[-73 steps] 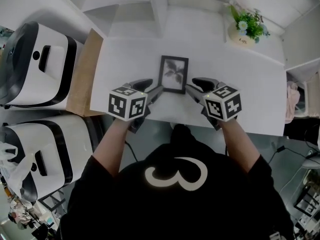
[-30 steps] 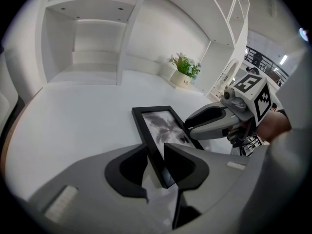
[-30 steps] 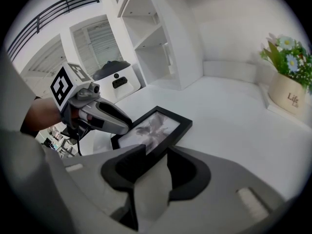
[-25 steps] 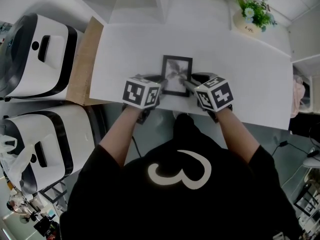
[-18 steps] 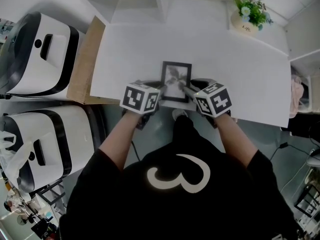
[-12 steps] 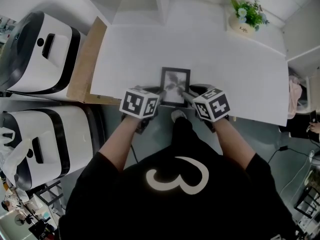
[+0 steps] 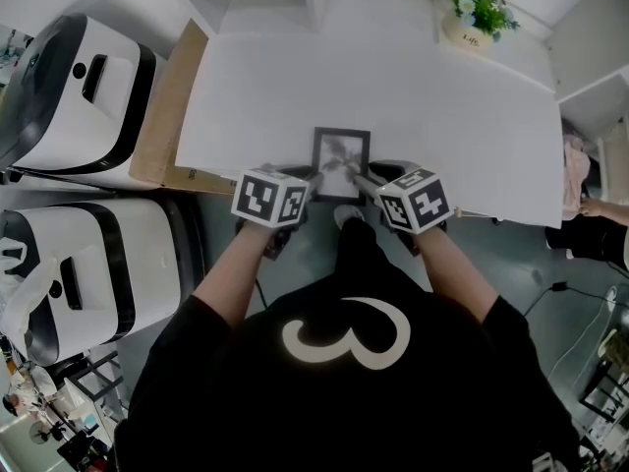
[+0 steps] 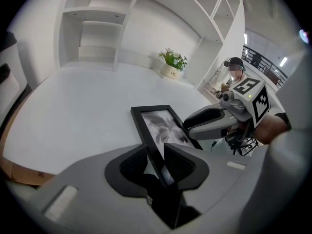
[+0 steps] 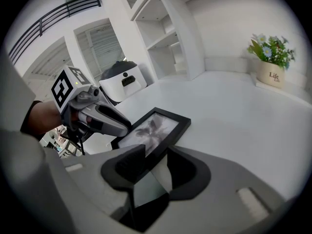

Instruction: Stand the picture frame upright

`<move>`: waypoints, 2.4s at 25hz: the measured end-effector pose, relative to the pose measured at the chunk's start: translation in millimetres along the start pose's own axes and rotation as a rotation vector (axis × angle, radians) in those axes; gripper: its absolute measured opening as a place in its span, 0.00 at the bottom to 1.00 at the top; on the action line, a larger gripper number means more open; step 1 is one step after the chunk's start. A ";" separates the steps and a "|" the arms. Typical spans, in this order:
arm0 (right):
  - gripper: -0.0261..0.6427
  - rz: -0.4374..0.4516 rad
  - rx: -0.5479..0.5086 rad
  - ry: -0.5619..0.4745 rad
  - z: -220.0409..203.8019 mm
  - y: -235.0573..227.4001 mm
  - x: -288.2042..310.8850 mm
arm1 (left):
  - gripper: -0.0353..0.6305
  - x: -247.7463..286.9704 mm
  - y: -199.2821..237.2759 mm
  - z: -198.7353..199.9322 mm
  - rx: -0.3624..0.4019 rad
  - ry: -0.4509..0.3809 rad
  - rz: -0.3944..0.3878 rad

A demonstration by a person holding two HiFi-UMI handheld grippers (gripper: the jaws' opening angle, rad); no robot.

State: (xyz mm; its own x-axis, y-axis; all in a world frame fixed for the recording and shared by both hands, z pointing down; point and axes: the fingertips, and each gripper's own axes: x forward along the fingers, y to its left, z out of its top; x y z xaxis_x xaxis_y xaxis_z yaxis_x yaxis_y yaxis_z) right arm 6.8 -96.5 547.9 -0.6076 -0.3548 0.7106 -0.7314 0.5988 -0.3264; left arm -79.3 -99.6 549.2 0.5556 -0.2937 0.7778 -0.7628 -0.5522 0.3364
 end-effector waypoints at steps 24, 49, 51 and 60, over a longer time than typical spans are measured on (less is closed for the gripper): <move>0.26 0.279 0.456 -0.052 -36.5 19.8 -17.0 | 0.30 -9.4 -1.0 -24.4 -0.334 -0.041 -0.263; 0.19 0.295 0.463 -0.015 -33.1 26.5 -4.4 | 0.18 -13.4 -10.0 -20.8 -0.381 -0.015 -0.307; 0.19 0.289 0.444 -0.025 -29.5 27.6 -6.5 | 0.18 -17.0 -10.7 -18.6 -0.377 -0.030 -0.307; 0.18 0.218 0.280 -0.087 0.1 33.9 -30.5 | 0.18 -44.9 -22.8 3.8 -0.307 -0.155 -0.297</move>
State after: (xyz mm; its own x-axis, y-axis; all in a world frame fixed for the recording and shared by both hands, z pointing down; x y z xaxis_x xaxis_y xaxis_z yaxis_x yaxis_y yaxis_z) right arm 0.4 -65.5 515.1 -0.7739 -0.3073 0.5538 -0.6308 0.4513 -0.6312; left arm -85.6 -76.8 504.6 0.7901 -0.2838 0.5434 -0.6129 -0.3799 0.6928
